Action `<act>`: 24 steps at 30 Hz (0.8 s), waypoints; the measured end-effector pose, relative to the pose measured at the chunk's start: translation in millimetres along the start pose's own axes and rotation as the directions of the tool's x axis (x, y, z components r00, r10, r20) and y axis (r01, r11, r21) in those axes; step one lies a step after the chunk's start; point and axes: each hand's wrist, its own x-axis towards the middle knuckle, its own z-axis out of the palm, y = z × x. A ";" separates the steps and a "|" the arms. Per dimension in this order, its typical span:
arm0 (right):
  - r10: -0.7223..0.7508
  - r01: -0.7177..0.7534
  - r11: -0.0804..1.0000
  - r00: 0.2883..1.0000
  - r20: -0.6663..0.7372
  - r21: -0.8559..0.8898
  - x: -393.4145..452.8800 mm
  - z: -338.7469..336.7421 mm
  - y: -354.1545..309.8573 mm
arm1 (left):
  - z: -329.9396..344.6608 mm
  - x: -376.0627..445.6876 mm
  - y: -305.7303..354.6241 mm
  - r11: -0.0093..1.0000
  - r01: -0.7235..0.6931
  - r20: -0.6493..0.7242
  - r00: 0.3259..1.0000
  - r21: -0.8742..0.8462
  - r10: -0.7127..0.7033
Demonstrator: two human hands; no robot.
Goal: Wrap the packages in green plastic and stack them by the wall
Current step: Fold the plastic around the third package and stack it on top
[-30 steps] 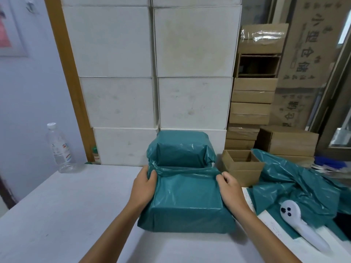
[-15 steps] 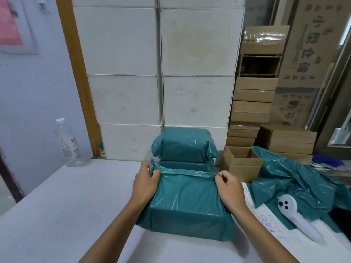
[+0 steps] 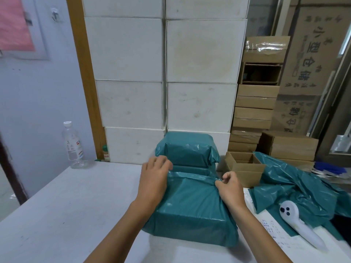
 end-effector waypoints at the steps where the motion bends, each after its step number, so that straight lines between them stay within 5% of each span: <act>1: 0.002 -0.002 1.000 1.000 -0.010 -0.002 -0.5 0.2 -0.3 | 0.4 1.2 -1.7 0.995 -0.099 0.038 0.994 -0.019 0.100; 3: -0.016 0.016 1.000 0.999 -0.030 -0.016 -1.0 0.9 -0.5 | 1.3 3.9 -6.2 0.979 -0.191 0.170 0.965 -0.065 0.199; 8: -0.185 0.173 0.976 0.979 -0.088 -0.135 -3.8 5.4 -0.4 | -8.6 7.8 -2.7 0.992 -0.051 0.419 0.903 -0.115 0.095; 15: -0.301 0.281 0.918 0.953 -0.031 -0.282 -3.9 6.0 -2.8 | -5.6 1.0 5.6 0.967 0.219 0.611 0.785 -0.128 -0.098; 21: -0.323 0.342 0.694 0.934 0.151 -0.634 -13.1 -7.6 -14.6 | 3.5 2.1 3.6 0.927 0.339 0.671 0.726 -0.158 -0.152; 24: -0.531 0.512 0.651 0.835 0.146 -0.561 -27.0 -3.4 -28.4 | 4.6 4.0 7.1 0.917 0.369 0.681 0.711 -0.150 -0.175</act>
